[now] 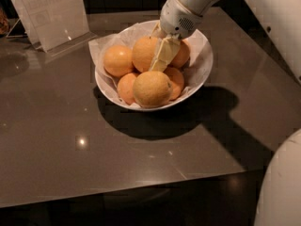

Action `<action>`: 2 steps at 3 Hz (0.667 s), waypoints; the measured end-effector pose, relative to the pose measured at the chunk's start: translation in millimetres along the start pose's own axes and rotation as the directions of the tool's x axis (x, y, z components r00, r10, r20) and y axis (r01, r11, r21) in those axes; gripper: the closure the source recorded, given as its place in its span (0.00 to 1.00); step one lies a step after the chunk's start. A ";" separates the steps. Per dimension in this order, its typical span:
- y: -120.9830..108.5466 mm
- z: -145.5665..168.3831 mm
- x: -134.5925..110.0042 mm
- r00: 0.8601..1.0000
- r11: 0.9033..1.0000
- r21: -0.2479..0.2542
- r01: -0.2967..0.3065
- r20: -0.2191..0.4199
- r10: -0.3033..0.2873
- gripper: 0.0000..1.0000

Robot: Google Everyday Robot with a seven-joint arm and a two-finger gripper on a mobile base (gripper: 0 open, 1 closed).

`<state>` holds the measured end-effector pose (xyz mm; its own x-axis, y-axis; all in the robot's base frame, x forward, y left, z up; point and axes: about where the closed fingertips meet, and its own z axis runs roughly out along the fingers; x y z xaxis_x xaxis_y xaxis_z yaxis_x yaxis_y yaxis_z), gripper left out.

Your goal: Pick orange from white bowl

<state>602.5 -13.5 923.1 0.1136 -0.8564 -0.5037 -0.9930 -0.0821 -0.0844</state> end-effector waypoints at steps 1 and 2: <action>-0.1 -1.1 -0.6 1.000 1.000 0.000 0.000 0.000 0.000 0.93; 18.3 -29.1 -8.5 0.999 0.995 0.096 0.034 0.029 -0.037 1.00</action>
Offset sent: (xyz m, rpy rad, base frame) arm -0.0575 -0.0347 0.0915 0.1234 -0.3018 -0.0861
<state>582.5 -22.6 950.9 0.1507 -0.8379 -0.5246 -0.9811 -0.0616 -0.1834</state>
